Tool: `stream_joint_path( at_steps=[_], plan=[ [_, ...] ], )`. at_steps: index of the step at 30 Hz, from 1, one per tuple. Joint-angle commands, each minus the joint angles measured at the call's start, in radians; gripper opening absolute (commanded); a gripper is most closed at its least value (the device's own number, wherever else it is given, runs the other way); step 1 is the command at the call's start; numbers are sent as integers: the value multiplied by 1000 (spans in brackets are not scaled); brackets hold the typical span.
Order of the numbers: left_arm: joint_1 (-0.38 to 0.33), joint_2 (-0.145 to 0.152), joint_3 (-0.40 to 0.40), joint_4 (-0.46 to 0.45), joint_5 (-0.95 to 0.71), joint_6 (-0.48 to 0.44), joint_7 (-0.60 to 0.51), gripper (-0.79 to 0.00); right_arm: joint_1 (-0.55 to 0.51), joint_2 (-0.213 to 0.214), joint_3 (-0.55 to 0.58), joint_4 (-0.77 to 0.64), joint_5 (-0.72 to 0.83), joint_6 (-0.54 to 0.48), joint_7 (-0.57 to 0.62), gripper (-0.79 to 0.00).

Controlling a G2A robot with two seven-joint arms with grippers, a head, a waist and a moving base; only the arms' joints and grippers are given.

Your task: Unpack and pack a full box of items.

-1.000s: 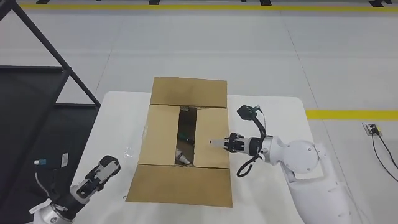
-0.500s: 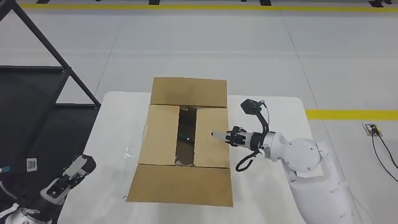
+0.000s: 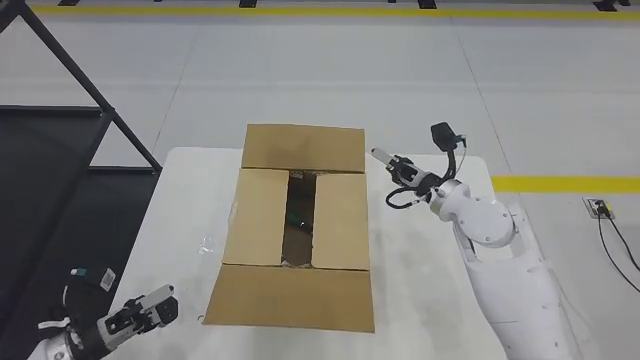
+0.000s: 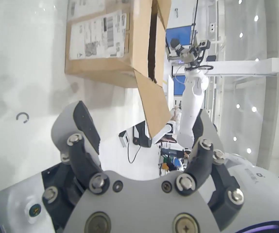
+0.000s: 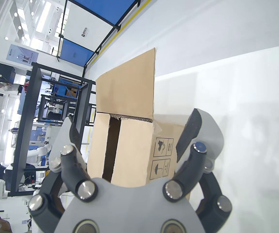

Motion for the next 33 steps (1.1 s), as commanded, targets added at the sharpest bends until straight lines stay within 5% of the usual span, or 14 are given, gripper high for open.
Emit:
stream_joint_path(
  at_steps=[1, 10, 15, 21, 33],
  plan=[
    [8, 7, -3, -5, 35, 7, -54, 0, 0, 0, 0, 0, 2, -1, 10, 0],
    [9, 7, 7, -15, 33, 6, -42, 0, 0, -2, 1, 21, 27, -3, -9, 0],
    [21, 9, 64, -65, 32, 11, -32, 0, 105, -14, -18, 238, 110, -72, -90, 0],
    [37, 9, 111, -110, -25, -13, -4, 0, 222, -39, -67, 506, 196, -268, -187, 0],
    [53, 13, 135, -154, -156, -28, 14, 0, 385, -109, -180, 835, 329, -478, -183, 0]
  ],
)
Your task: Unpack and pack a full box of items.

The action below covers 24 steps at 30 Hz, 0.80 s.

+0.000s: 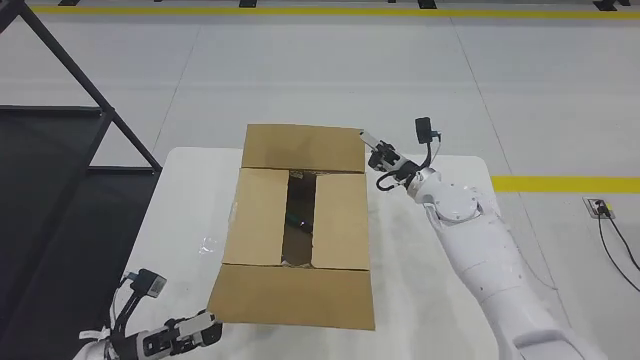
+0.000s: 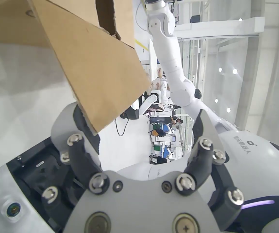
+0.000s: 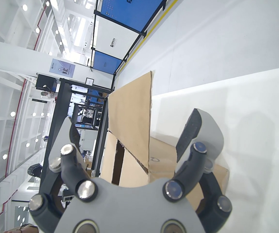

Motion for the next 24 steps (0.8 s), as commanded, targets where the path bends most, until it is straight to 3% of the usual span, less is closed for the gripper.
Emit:
stream_joint_path(
  at_steps=[1, 6, 13, 24],
  plan=[
    [0, 1, -7, -2, -34, -3, -5, 0, 22, -9, -9, 37, 19, -17, 12, 0],
    [-6, 4, -31, -6, -112, -6, 0, 0, 59, -19, 5, 99, 108, -80, 74, 0],
    [-27, 8, -45, -23, -148, 2, 60, 0, 86, -7, 49, 128, 229, -152, 258, 0],
    [-85, 13, 3, -44, -91, -21, 153, 0, 69, 25, 80, 32, 288, -185, 497, 0]
  ],
)
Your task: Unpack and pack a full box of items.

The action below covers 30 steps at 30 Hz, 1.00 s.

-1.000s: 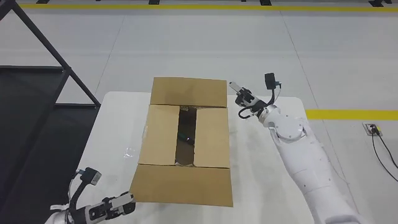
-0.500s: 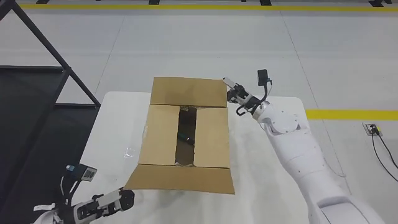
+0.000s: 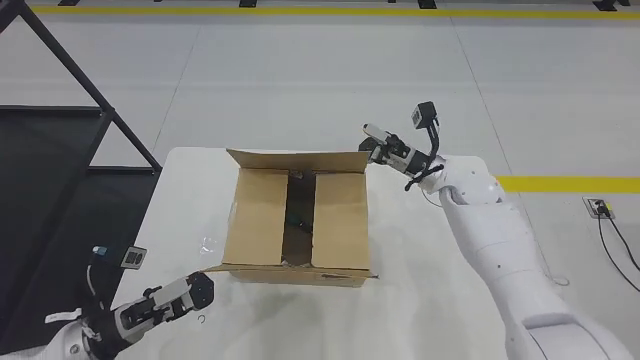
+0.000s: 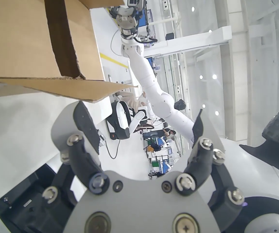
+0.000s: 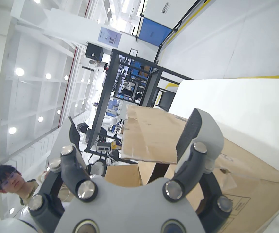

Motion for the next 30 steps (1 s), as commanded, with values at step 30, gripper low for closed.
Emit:
stream_joint_path(
  at_steps=[30],
  plan=[
    [-279, -4, 262, 153, 141, 176, 304, 0, -268, 94, 16, -633, -174, 636, 78, 0]
  ],
)
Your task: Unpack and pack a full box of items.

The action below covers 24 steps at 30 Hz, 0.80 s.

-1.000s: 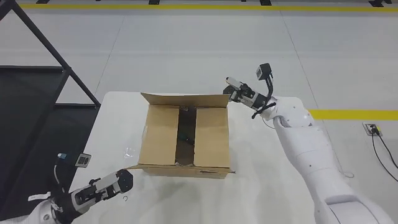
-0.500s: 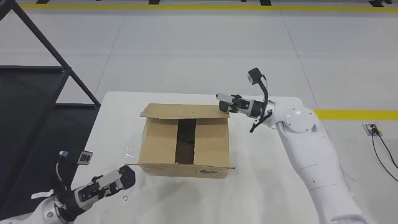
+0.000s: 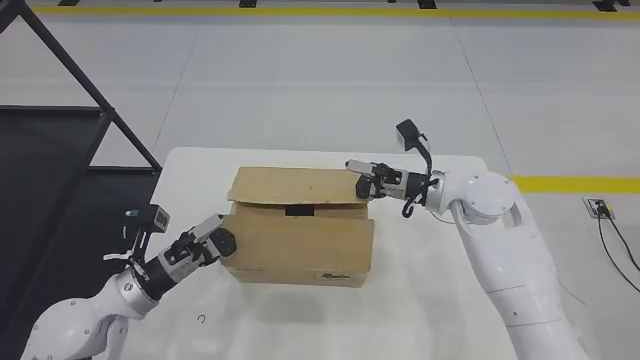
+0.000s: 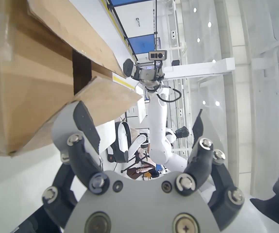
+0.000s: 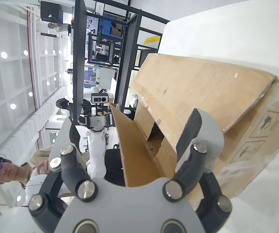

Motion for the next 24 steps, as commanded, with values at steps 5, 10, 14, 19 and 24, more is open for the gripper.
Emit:
stream_joint_path(
  at_steps=[5, 10, 14, 19, 24],
  plan=[
    [-53, -4, 58, 32, 24, 27, 60, 0, 13, -2, -4, 24, 85, 70, 2, 0],
    [-76, -5, 78, 42, 38, 57, 92, 0, 5, 4, -6, 15, 126, 93, 45, 0],
    [-85, -4, 84, 50, 31, 59, 94, 0, -8, 9, -21, 4, 126, 111, 63, 0],
    [-84, -4, 75, 53, 11, 49, 98, 0, -26, 12, -31, -2, 148, 114, 54, 0],
    [-86, 0, 74, 66, 30, 69, 81, 0, -63, 15, -4, -48, 197, 62, -37, 0]
  ],
)
